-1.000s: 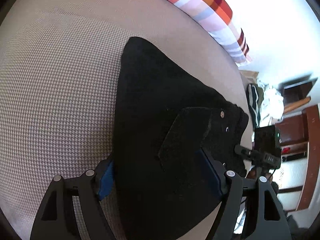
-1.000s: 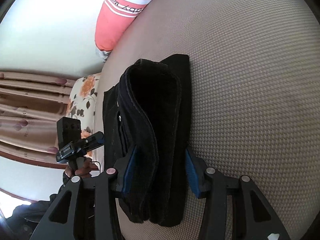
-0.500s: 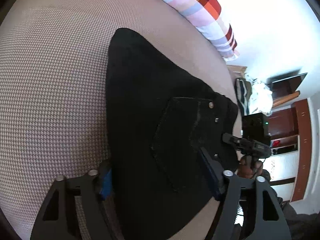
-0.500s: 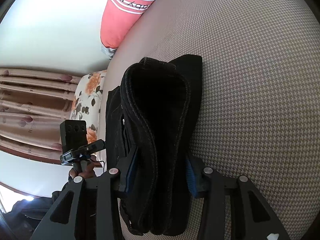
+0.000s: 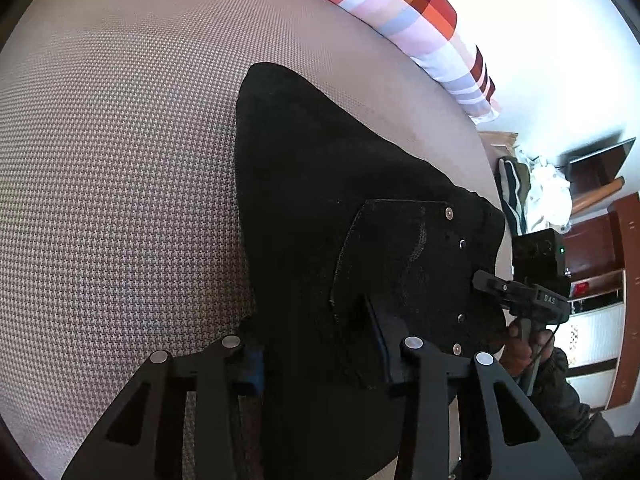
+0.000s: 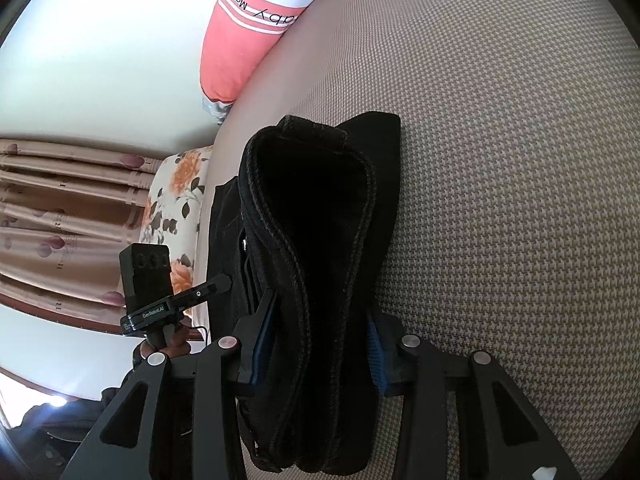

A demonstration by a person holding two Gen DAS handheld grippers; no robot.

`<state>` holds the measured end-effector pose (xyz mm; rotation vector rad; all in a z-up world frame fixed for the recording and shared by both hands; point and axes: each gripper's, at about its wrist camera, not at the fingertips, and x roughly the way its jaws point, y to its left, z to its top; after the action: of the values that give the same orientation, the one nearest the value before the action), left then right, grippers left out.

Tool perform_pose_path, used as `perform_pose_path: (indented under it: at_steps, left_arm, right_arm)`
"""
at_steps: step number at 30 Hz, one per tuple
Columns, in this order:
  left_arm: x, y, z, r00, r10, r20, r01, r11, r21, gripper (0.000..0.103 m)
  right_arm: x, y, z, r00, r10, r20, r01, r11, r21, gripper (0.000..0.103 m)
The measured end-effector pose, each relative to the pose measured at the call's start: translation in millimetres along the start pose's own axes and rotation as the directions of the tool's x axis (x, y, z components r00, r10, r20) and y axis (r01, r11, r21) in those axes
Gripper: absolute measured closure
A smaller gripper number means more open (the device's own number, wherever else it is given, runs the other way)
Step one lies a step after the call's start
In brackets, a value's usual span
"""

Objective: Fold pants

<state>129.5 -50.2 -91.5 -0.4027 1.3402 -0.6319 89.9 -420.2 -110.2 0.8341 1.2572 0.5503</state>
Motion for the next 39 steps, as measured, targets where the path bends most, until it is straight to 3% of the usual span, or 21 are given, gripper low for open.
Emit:
perform_pose_path:
  at_steps: [6,16,21,26,35,39]
  left_arm:
    - [5.4,-17.4,-4.2,0.996,0.089,0.025,-0.09,0.995,0.047,0.062]
    - [13.8,-43.7,-8.3,0.966,0.25,0.064,-0.255,0.962,0.099,0.062]
    - [9.7,-57.4,-11.7,0.947,0.298,0.117,-0.312,0.941,0.129,0.075]
    - [-0.9,-64.2,-17.7,0.945,0.278,0.175,-0.302,0.944,0.132,0.086]
    - [-22.2,-61.5,-23.6,0.96,0.208,0.188,-0.231,0.966,0.114,0.088]
    - [-30.2,-62.3,-20.0,0.953,0.221,0.208,-0.25,0.96,0.126,0.088]
  right_arm:
    - [2.7,7.8,-3.8,0.999,-0.044,0.024,0.044,0.999,0.004,0.066]
    - [12.6,34.3,-10.8,0.981,-0.175,0.08,0.175,0.985,-0.001,0.074]
    - [16.3,54.6,-12.5,0.963,-0.246,0.108,0.248,0.969,-0.006,0.078]
    - [14.6,68.6,-15.2,0.96,-0.247,0.132,0.249,0.969,0.005,0.081]
    - [10.4,88.6,-15.6,0.975,-0.172,0.138,0.17,0.985,0.025,0.082]
    - [17.5,97.1,-7.3,0.979,-0.154,0.136,0.155,0.988,0.005,0.083]
